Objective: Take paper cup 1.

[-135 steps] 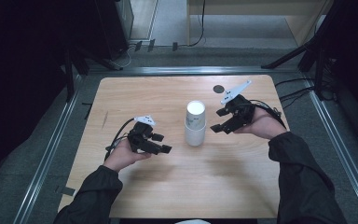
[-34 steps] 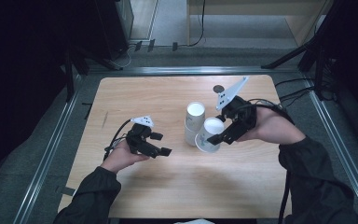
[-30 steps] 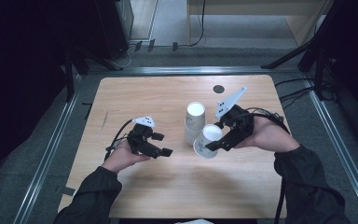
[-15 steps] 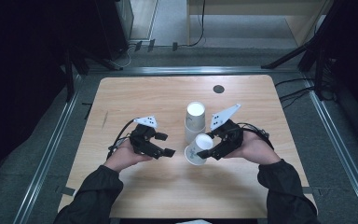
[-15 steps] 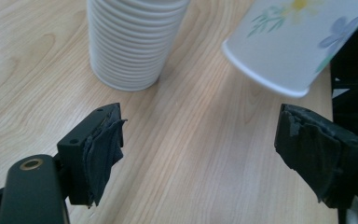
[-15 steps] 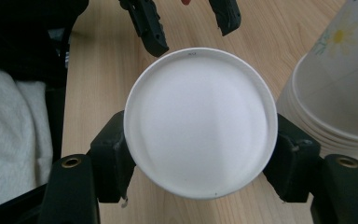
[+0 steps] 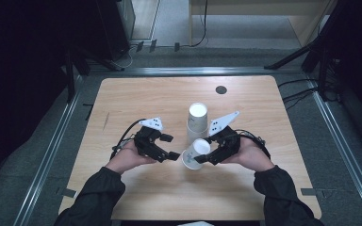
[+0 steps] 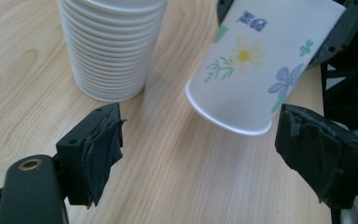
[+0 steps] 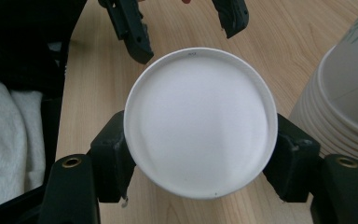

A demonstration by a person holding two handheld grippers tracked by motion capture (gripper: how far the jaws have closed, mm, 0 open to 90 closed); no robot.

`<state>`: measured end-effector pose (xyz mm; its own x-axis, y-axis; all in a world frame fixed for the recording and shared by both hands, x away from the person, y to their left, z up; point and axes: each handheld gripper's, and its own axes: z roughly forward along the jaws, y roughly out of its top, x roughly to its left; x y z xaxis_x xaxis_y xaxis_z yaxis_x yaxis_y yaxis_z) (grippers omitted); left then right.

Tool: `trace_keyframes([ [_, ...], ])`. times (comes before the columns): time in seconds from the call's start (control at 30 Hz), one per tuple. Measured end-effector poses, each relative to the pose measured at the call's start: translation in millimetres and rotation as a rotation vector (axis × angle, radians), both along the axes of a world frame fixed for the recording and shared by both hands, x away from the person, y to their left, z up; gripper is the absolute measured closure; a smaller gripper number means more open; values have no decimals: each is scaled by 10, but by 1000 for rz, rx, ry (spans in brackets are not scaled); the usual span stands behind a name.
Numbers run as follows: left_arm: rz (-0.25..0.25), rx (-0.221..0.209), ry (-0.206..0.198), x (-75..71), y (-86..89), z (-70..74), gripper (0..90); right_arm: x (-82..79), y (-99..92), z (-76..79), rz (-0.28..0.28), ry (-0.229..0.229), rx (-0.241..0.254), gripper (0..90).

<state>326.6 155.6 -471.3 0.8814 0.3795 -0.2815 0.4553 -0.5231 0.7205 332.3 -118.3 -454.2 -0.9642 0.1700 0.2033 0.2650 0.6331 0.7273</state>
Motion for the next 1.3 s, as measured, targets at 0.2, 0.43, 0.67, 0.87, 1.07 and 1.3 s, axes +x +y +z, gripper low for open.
trace_keyframes([
  [0.2, -3, -7, 1, 23, -40, 8, 135, 26, 20, -9, 1, 16, 25, 342],
  [0.43, -27, -3, -5, -8, -97, 0, 113, 40, 51, -4, -2, 25, 54, 342],
  [0.67, -74, -38, 5, -36, -147, -12, 125, 37, 54, 34, 3, 31, 90, 342],
  [0.87, -108, -49, 4, -61, -208, -32, 127, 31, 78, 41, 12, 41, 102, 342],
  [1.07, -123, -58, 0, -74, -234, -52, 131, 23, 103, 56, 22, 51, 115, 343],
  [1.3, -146, -64, -12, -95, -249, -52, 143, 21, 140, 55, 34, 77, 122, 343],
])
